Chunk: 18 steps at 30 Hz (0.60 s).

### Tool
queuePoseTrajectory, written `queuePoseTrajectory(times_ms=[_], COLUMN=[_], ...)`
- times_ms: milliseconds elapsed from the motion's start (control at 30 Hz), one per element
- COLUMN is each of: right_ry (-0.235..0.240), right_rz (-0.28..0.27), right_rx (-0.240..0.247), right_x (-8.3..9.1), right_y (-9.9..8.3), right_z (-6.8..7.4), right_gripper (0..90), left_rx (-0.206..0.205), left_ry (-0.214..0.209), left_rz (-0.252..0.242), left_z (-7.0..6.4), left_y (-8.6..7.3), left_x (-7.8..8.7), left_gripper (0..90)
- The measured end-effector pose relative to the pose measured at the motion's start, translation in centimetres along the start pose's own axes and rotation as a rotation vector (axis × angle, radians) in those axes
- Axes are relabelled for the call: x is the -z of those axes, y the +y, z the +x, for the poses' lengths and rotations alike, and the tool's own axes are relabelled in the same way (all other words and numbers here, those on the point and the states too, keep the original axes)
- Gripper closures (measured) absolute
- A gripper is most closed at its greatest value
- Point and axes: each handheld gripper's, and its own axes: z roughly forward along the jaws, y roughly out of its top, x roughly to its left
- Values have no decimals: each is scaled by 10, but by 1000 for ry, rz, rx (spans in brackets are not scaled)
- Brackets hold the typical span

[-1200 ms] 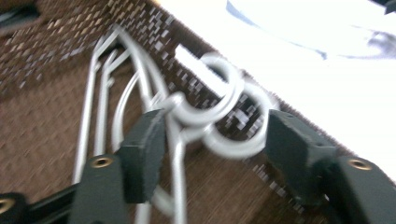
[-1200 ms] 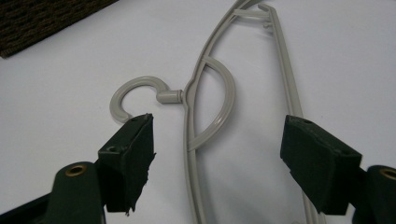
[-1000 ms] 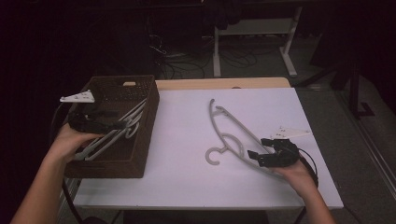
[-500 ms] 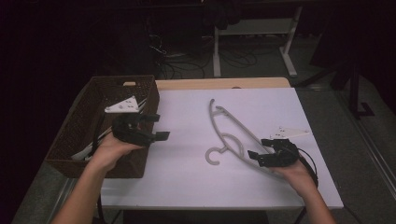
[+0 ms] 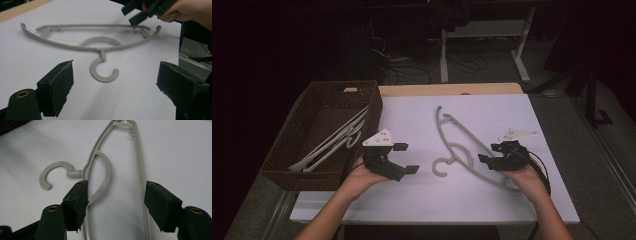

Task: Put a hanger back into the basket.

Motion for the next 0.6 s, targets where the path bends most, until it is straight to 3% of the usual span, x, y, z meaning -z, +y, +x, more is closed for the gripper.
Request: queuePoseTrajectory(times_ms=[267, 300, 600], right_ry=[-31, -38, -67], right_rz=[75, 122, 270], right_rx=[-6, -5, 41], right_x=[-21, -35, -87], right_y=[17, 28, 65], right_z=[-16, -23, -32], right_gripper=[428, 455, 574], left_rx=[13, 3, 34], left_ry=[-16, -2, 15], left_rz=[23, 37, 40], left_z=[1, 4, 13], left_y=[-22, -30, -39], left_x=[-18, -23, -28], left_gripper=[67, 55, 20])
